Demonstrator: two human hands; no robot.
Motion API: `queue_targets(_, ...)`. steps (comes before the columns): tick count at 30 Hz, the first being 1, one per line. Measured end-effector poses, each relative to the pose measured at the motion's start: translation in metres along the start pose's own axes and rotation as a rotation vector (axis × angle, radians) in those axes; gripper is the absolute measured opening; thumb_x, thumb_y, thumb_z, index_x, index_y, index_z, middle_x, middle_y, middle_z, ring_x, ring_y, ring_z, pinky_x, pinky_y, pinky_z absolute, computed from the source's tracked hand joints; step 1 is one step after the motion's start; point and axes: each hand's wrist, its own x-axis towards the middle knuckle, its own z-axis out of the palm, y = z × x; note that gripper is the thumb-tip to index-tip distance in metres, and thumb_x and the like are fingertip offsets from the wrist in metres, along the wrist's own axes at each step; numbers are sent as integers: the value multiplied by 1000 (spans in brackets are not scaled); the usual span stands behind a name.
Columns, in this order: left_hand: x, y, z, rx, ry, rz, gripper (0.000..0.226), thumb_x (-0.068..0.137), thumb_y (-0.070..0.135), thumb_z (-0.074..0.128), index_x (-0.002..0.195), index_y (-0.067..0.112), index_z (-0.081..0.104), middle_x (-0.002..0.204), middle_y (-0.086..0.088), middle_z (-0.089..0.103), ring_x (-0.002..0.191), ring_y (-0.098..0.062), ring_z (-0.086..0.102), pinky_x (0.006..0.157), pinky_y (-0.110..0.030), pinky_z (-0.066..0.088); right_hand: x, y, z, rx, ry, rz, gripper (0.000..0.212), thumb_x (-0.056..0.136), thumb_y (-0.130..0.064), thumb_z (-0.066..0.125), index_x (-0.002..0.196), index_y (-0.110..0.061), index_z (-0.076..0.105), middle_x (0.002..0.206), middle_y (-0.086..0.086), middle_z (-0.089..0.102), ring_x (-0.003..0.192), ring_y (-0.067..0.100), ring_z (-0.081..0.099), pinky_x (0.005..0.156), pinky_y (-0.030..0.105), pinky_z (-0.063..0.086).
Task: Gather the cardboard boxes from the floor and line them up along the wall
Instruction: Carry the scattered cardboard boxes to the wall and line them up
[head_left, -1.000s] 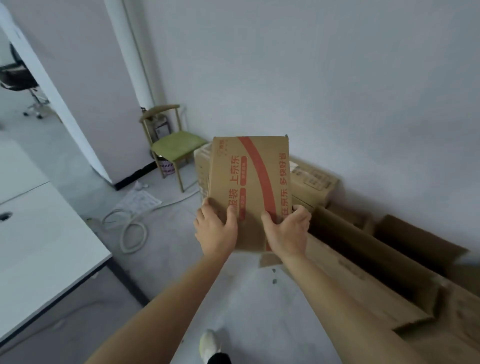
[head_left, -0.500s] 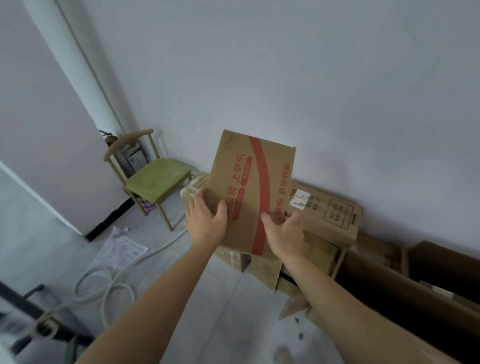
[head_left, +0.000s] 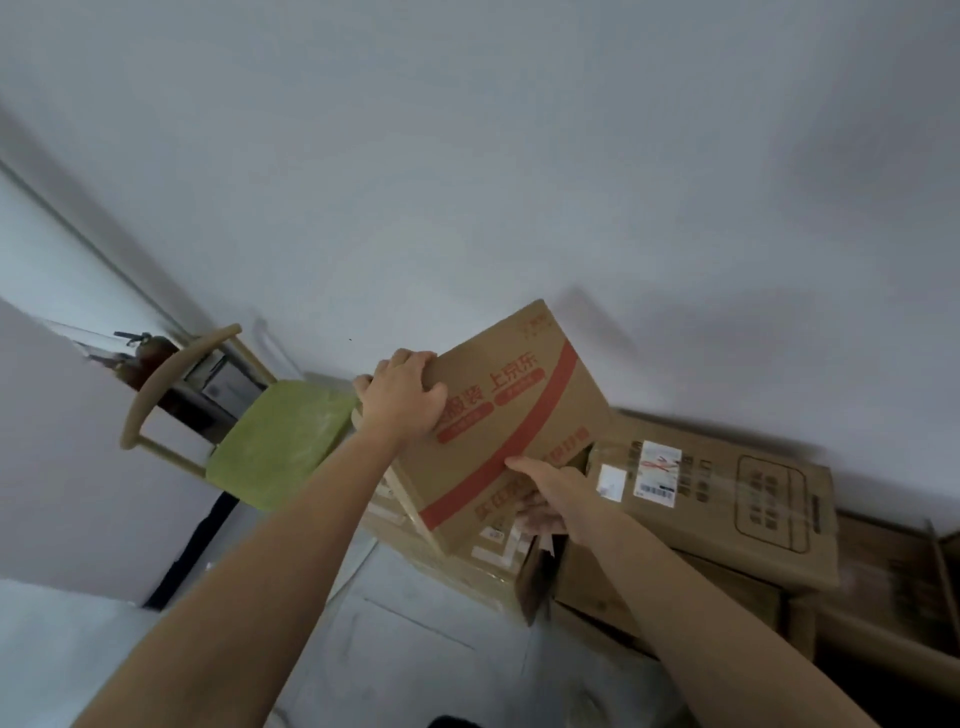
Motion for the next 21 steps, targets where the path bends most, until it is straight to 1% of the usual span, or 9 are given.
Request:
queue_targets(2, 40, -5, 5, 53, -86, 65, 53, 89, 35, 49, 142, 27, 47, 138, 2, 49, 125, -23, 44, 108, -50, 24, 25, -13, 1, 45, -6, 18, 48, 80, -44, 82, 110, -10, 67, 90, 11, 77, 71, 22, 74, 61, 30, 60)
queue_targets(4, 84, -10, 18, 79, -178, 112, 53, 88, 33, 49, 141, 28, 46, 136, 2, 49, 125, -24, 42, 106, -50, 25, 54, -22, 4, 135, 33, 38, 46, 81, -37, 83, 114, -10, 65, 98, 11, 76, 73, 21, 75, 62, 29, 60)
queue_targets(7, 155, -13, 49, 34, -323, 184, 58, 82, 34, 46, 139, 34, 44, 135, 5, 48, 126, -26, 39, 102, -50, 28, 99, -33, 11, 243, 114, 83, 49, 83, -32, 82, 121, -8, 63, 105, 14, 75, 72, 20, 74, 60, 27, 58)
queue_targets(11, 226, -7, 92, 36, -423, 395, 51, 85, 25, 48, 136, 30, 49, 129, 5, 52, 126, -22, 39, 105, -47, 24, 132, -39, 48, 362, 107, 171, 50, 82, -18, 84, 123, -18, 57, 119, 11, 67, 93, 26, 74, 70, 32, 62)
queue_targets(13, 254, -10, 112, 29, -500, 468, 52, 86, 25, 49, 138, 29, 48, 132, 3, 52, 126, -23, 41, 106, -48, 24, 155, -36, 80, 467, 137, 236, 50, 83, -15, 82, 124, -19, 55, 118, 13, 67, 87, 26, 75, 69, 34, 62)
queue_targets(15, 269, -17, 131, 60, -596, 562, 56, 89, 26, 50, 145, 29, 42, 139, 0, 49, 130, -25, 41, 108, -50, 26, 173, -31, 109, 594, 167, 284, 46, 85, -14, 80, 125, -8, 58, 114, 21, 70, 78, 26, 74, 65, 32, 61)
queue_targets(16, 273, -22, 141, 70, -636, 604, 58, 90, 26, 50, 147, 29, 38, 141, -1, 49, 131, -25, 40, 109, -50, 26, 182, -28, 120, 654, 188, 301, 46, 85, -15, 80, 124, -3, 59, 113, 24, 70, 78, 28, 74, 63, 32, 61)
queue_targets(19, 284, -33, 169, 51, -740, 709, 62, 89, 27, 49, 149, 30, 34, 141, -1, 52, 132, -27, 43, 111, -52, 28, 201, -21, 142, 836, 291, 326, 49, 84, -22, 81, 123, -2, 58, 115, 25, 67, 87, 33, 74, 64, 34, 61)
queue_targets(21, 292, -36, 183, 58, -762, 761, 63, 91, 29, 45, 152, 31, 30, 145, 1, 49, 136, -27, 40, 114, -55, 25, 207, -18, 146, 917, 315, 304, 44, 87, -23, 79, 120, -2, 59, 110, 24, 71, 92, 35, 74, 67, 35, 62)
